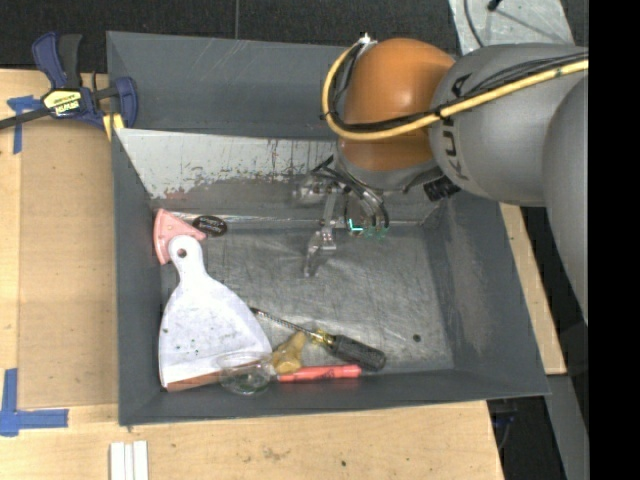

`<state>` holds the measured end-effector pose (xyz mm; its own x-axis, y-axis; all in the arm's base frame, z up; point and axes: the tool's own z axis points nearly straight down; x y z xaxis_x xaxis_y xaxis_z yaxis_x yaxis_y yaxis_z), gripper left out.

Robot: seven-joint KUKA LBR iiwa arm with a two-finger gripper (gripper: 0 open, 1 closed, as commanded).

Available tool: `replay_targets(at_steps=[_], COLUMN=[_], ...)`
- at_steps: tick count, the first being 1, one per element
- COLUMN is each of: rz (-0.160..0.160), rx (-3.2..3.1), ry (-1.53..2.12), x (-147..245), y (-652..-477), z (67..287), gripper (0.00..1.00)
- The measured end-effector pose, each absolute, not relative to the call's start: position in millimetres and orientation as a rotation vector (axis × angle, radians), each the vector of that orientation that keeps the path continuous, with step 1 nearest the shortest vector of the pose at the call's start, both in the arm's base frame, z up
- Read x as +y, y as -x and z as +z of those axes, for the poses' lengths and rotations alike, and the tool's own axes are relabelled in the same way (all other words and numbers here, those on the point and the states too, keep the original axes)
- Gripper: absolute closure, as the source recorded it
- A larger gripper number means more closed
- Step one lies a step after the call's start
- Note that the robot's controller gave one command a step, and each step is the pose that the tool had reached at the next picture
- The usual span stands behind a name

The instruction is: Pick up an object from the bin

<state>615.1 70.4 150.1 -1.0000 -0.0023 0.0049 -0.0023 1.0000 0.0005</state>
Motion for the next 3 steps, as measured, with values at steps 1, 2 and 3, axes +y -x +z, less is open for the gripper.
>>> replay_targets(at_steps=[1,2,3], rz=[-0.001,0.004,-0.006], rx=[-3.145,-3.142,-3.12], ry=[-0.002,-0.157,-0.398], x=[70.2,88.9,98.0], y=[-617.1,-607.3,-561.8], z=[154.8,150.6,152.6], gripper=[0.0,0.0,0.0])
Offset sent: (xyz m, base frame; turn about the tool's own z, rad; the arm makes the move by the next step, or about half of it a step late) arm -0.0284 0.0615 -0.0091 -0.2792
